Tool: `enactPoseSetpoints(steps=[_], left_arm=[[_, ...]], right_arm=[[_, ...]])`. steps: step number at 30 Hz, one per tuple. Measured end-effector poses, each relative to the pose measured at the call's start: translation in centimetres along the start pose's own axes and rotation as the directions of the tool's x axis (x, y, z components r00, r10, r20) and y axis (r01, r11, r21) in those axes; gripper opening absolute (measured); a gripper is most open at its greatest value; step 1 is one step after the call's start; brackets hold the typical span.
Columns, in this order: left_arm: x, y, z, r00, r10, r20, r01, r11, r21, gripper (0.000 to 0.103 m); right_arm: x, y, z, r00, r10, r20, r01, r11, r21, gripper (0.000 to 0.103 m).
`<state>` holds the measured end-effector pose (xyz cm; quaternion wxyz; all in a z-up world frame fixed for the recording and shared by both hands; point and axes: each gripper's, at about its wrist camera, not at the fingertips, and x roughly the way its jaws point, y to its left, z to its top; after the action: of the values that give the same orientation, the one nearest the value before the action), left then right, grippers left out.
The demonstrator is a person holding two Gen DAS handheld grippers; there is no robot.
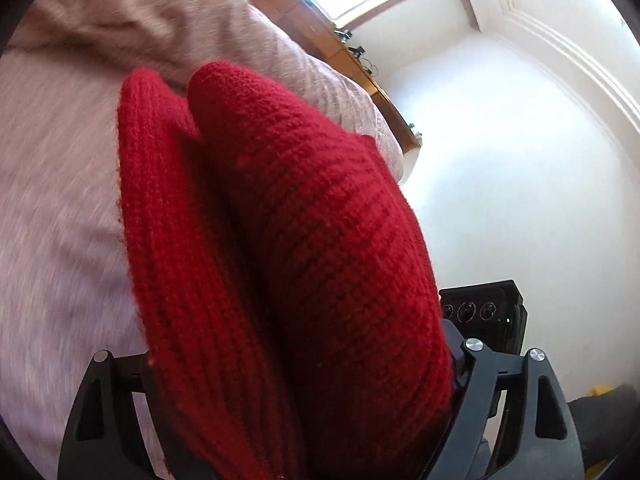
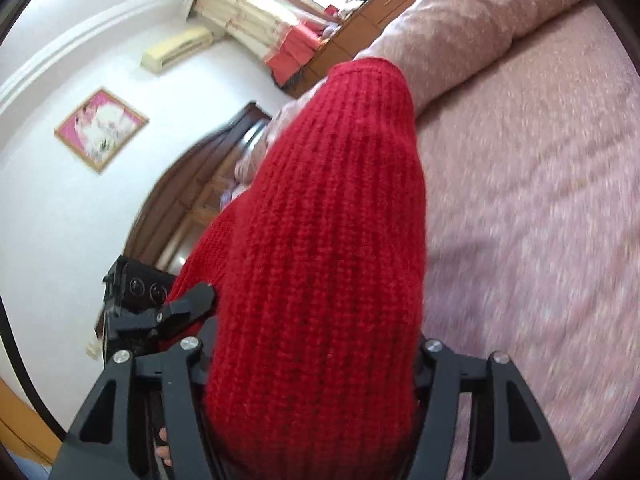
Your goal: Fold small clothes
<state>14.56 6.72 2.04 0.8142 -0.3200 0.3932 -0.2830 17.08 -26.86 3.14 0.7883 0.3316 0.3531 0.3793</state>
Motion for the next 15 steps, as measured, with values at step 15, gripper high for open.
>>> enactPoseSetpoints(steps=[15], left_arm=[[8.2, 11.0, 3.9, 0.982, 0.031, -0.186, -0.05, 0.994, -0.098, 0.078]], right_arm=[[2.4, -10.8, 6.6, 0.948, -0.289, -0.134, 0.307, 0.942, 0.136, 0.079]])
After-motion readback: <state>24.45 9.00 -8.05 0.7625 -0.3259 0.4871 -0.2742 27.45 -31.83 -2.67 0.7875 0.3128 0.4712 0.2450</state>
